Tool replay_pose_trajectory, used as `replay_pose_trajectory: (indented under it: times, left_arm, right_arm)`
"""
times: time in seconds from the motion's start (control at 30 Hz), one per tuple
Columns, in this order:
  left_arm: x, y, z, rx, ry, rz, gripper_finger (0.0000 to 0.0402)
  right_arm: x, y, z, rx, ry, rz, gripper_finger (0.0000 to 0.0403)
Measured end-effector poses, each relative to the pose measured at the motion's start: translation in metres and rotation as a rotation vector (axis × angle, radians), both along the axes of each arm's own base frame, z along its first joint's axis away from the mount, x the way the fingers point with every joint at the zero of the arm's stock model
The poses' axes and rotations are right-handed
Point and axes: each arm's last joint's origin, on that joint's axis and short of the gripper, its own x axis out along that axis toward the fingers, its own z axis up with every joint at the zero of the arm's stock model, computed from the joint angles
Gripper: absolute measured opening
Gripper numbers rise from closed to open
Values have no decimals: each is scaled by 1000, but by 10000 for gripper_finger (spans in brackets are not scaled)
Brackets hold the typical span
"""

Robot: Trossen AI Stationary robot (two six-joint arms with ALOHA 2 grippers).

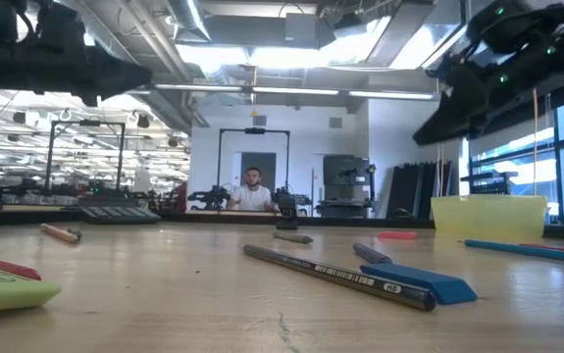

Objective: Sort crayons/erasers/pens/pencils in bins
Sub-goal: Put the pink eraser into the blue bin

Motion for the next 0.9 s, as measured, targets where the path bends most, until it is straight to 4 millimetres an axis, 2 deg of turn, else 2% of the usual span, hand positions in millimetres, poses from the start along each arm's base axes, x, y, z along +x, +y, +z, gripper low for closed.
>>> replay_pose_trajectory:
  times: [0.1, 0.27, 0.5, 0.73, 0.9]
  left_arm:
    - [0, -5, 0, -10, -6, -12, 104]
    - [1, -12, -3, -71, 9, 2, 104]
    - [1, -20, -9, -166, 20, -30, 104]
    - [-1, -23, -9, -151, 33, 88, 104]
    - [-1, -27, -9, -186, 16, 61, 104]
  right_arm:
    - [11, 7, -16, 67, 79, 60, 157]
    - [32, 16, -32, 85, 119, 125, 157]
    - [43, 20, -52, 130, 189, 56, 157]
    - [46, 29, -52, 123, 178, 61, 157]
    - [48, 39, -50, 79, 157, 50, 157]
